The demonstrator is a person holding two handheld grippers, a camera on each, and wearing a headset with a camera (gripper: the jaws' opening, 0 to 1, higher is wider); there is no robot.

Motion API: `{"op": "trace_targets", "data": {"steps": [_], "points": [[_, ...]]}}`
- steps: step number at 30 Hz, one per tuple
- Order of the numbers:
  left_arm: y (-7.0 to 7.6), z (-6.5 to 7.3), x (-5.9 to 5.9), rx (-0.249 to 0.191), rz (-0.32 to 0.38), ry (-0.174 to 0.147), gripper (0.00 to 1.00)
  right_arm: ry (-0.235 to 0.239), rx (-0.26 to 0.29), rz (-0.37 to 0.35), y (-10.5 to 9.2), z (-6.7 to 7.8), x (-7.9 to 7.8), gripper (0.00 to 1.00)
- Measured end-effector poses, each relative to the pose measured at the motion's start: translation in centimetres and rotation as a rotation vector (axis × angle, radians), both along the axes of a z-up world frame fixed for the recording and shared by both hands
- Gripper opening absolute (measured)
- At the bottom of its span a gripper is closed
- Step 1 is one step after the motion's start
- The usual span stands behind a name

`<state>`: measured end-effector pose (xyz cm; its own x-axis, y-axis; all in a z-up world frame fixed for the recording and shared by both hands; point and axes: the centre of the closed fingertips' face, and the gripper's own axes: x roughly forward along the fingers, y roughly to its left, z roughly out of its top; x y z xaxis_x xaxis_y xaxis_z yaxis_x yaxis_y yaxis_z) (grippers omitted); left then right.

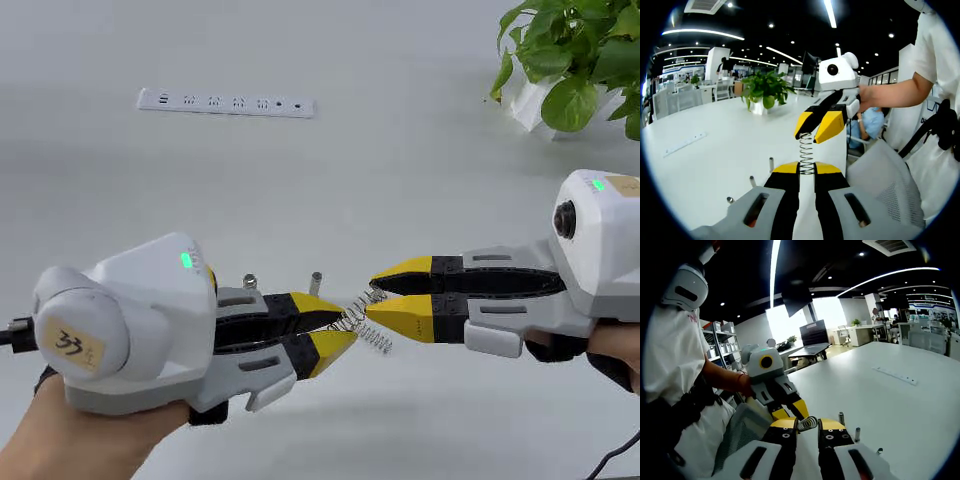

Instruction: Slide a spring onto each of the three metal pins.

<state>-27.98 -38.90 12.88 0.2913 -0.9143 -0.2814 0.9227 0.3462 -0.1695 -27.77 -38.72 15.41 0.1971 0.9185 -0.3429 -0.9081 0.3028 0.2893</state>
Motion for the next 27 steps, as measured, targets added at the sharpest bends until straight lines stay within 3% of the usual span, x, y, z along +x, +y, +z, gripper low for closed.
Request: {"op": "trace_targets", "data": {"steps": [7,27], "points": [[-0.11,0.07,-0.14,-0.006,-0.004,0.002,0.07,0.004,0.005,-0.003,-0.37,-0.07,0.29,0.08],[-0.31,-0.04,-0.49,-0.008,-0.026,0.004,0.07,-0.017,-0.024,0.021,0.29,0.24,-0.3,0.07]]}}
